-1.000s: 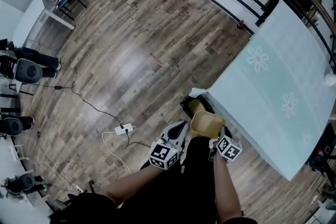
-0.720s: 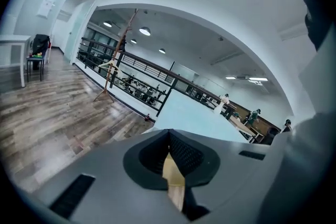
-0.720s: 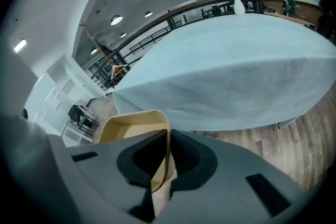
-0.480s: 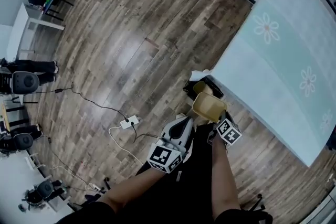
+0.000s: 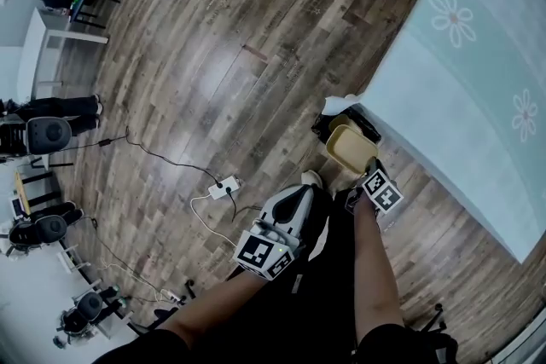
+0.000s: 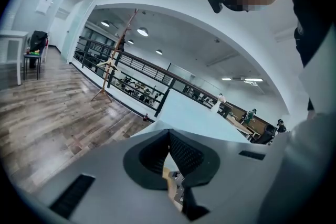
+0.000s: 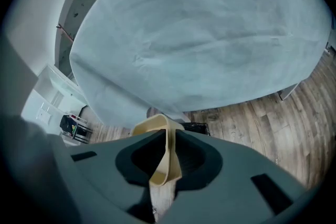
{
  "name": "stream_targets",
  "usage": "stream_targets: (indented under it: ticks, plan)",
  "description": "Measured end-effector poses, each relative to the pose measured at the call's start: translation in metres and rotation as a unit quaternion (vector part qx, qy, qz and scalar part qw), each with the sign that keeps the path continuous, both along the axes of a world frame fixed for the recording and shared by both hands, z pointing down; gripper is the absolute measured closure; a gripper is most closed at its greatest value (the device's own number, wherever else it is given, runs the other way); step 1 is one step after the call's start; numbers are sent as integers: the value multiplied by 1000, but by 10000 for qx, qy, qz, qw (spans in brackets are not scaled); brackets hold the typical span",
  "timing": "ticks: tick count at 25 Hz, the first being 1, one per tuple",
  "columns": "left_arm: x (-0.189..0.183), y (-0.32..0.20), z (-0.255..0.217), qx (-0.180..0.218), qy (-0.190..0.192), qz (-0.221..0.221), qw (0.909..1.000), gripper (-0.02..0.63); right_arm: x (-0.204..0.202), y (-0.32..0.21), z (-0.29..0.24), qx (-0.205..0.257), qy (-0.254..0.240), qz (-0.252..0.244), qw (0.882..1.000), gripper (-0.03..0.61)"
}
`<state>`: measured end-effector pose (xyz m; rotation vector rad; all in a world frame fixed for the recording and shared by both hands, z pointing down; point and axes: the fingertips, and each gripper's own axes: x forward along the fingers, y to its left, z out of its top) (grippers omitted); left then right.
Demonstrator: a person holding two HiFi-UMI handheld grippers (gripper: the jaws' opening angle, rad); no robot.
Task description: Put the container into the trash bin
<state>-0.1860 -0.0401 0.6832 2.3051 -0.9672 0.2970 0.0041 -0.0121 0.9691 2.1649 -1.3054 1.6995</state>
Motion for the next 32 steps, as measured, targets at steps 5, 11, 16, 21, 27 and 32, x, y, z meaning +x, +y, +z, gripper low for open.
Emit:
stream_targets:
  ticks: [5,11,16,21,27,32]
  plan:
    - [-17,-5,-4,-48,51,-143,9999,604,-15,-4,19,-222,-141,-226,9994,472]
    - [-27,1,11,-161,-33,-246,9996,604,-30,-6,27,-269,-78,-795,9964,472]
    - [-25,-4,6,-124,-29,-285,9995,604,-36,-6,-2,-204,72,-1361,9905,472]
    - [-18,-20,-29,155,58,-103,9998,604,-40,-1,-68,-51,191,-1647,9862,472]
    - [-24,-5,-41,-191,162,120,9996,604,-50,3,-153,334,368,-1669,9847,472]
    - [-9,0,-70,69,225,422,9988,604,-47,14,-238,926,565,-1605,9810,472]
